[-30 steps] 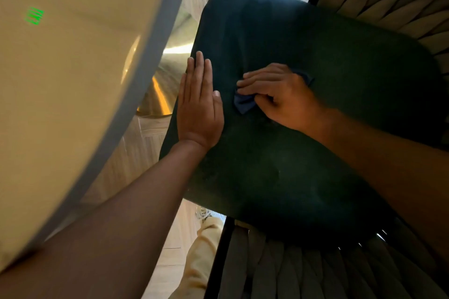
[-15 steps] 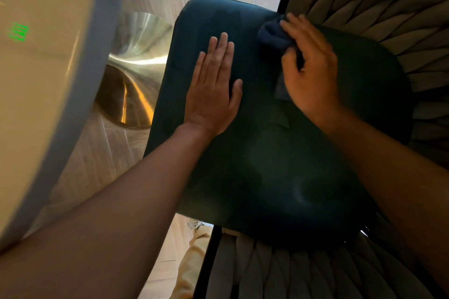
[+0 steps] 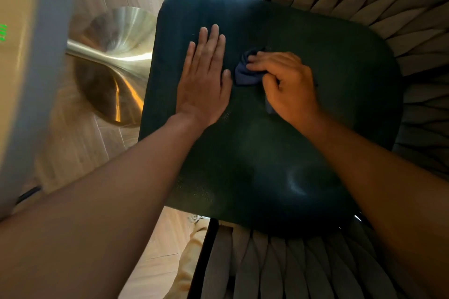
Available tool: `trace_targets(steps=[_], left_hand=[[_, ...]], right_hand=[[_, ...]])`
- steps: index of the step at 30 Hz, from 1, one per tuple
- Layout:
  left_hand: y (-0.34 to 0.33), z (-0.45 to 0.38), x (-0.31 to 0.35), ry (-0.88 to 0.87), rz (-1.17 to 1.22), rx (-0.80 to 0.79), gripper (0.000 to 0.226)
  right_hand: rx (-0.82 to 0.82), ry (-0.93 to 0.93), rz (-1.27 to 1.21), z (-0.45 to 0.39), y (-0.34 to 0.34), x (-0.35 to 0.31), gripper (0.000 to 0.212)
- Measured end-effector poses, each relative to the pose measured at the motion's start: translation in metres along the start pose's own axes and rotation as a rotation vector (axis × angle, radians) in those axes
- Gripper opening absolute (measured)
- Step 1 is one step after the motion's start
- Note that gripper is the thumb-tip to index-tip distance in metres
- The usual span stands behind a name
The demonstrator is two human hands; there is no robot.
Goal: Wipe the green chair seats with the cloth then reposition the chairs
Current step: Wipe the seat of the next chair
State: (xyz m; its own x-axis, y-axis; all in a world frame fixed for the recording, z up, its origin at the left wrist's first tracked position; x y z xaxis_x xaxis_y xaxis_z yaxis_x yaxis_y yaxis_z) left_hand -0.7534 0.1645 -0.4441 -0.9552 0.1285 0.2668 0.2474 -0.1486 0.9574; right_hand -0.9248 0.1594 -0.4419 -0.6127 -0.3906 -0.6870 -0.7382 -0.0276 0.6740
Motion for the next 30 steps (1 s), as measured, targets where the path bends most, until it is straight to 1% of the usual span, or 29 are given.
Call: trace_targets(steps=[3, 6, 9, 11, 12, 13, 14, 16, 18, 19, 20, 22, 24, 28, 30], left_hand=[[0.002, 0.007, 0.002, -0.051, 0.018, 0.005, 0.06], [0.004, 0.017, 0.005, -0.114, 0.033, 0.007, 0.058], [0.007, 0.021, 0.008, -0.146, 0.044, 0.015, 0.057], [0.007, 0.018, 0.013, -0.174, 0.053, 0.021, 0.057], [0.006, 0.014, 0.018, -0.195, 0.055, 0.016, 0.058], [0.004, 0.008, 0.025, -0.222, 0.053, 0.005, 0.058], [0.002, 0.003, 0.032, -0.254, 0.049, -0.01, 0.059], [-0.005, -0.008, 0.049, -0.317, 0.043, -0.036, 0.059], [-0.012, -0.017, 0.065, -0.366, 0.031, -0.056, 0.06], [-0.015, -0.02, 0.071, -0.387, 0.014, -0.06, 0.06], [-0.018, -0.023, 0.076, -0.404, -0.006, -0.06, 0.06], [-0.023, -0.026, 0.08, -0.419, -0.051, -0.062, 0.06], [-0.027, -0.028, 0.079, -0.419, -0.084, -0.068, 0.061], [-0.028, -0.028, 0.078, -0.43, -0.083, -0.073, 0.061], [-0.027, -0.028, 0.078, -0.434, -0.057, -0.07, 0.06]], right_hand=[[-0.034, -0.036, -0.053, 0.014, 0.003, -0.003, 0.034], [-0.106, -0.074, -0.134, 0.028, 0.008, -0.01, 0.031], [-0.214, -0.171, -0.217, 0.035, 0.021, -0.014, 0.03], [-0.254, -0.247, -0.256, 0.04, 0.032, -0.014, 0.03], [-0.228, -0.292, -0.281, 0.042, 0.04, -0.012, 0.031], [-0.162, -0.339, -0.298, 0.044, 0.048, -0.01, 0.032], [-0.058, -0.381, -0.291, 0.045, 0.058, -0.006, 0.033], [0.173, -0.442, -0.191, 0.046, 0.074, 0.006, 0.035], [0.326, -0.469, -0.046, 0.045, 0.082, 0.022, 0.039], [0.353, -0.477, 0.026, 0.044, 0.081, 0.03, 0.042], [0.343, -0.489, 0.096, 0.043, 0.078, 0.039, 0.046], [0.272, -0.546, 0.218, 0.041, 0.066, 0.052, 0.058], [0.246, -0.568, 0.277, 0.041, 0.057, 0.057, 0.062], [0.31, -0.438, 0.252, 0.044, 0.057, 0.052, 0.049], [0.283, -0.373, 0.214, 0.05, 0.055, 0.045, 0.043]])
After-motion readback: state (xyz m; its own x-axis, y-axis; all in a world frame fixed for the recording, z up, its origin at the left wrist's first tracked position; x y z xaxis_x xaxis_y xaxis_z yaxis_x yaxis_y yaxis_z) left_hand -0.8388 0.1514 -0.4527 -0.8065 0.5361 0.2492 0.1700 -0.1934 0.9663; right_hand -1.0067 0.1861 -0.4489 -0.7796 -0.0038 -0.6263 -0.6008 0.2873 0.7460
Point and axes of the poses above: each hand's wrist, its own z-axis away from the middle knuckle, its own y-axis out of the back of the hand, x = y × z, the point moved 5 cm from there along -z, towards the middle knuckle, and after that the axes turned 4 degrees about y, right-handed, at the moved point
